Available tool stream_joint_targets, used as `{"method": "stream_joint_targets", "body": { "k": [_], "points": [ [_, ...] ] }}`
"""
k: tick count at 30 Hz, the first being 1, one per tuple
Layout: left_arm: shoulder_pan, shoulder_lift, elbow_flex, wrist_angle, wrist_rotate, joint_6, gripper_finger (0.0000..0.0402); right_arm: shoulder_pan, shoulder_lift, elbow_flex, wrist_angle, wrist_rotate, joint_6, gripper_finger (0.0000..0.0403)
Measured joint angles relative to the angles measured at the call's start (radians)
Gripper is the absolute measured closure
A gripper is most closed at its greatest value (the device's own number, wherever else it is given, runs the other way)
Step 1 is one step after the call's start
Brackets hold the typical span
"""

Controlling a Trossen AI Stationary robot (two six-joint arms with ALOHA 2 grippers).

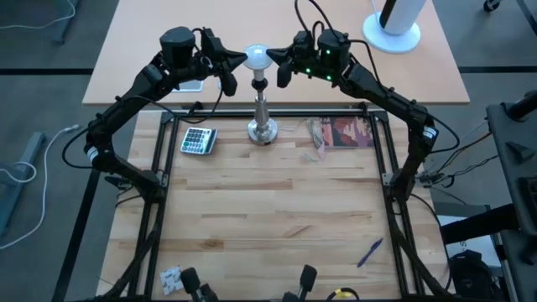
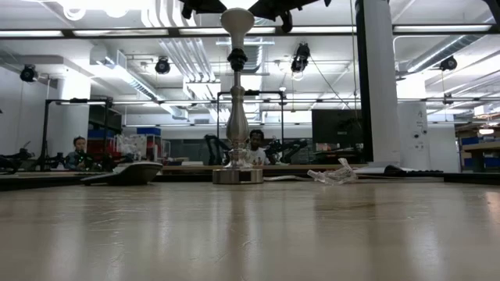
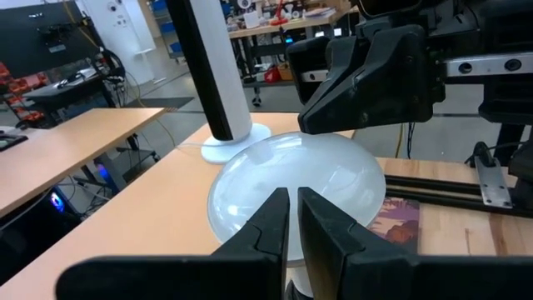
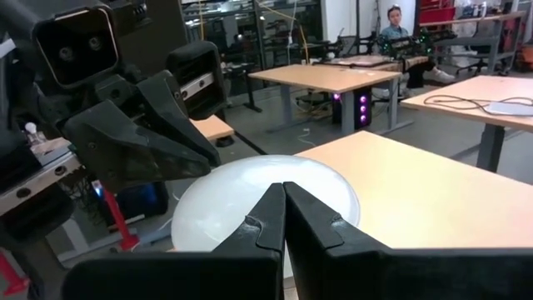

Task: Screw lightbulb
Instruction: Insert the lightbulb into the table lamp

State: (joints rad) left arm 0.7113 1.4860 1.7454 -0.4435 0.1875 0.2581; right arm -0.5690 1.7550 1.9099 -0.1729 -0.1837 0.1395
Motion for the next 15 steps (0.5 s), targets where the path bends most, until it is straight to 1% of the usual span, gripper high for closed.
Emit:
{"method": "stream_joint_targets", "body": {
  "k": [15],
  "points": [
    [0.003,0.001,-0.001,0.0,-0.007,0.052,0.0381,0.016,0.0,0.0,-0.002,-0.005,0.026,0.0403]
  ]
}}
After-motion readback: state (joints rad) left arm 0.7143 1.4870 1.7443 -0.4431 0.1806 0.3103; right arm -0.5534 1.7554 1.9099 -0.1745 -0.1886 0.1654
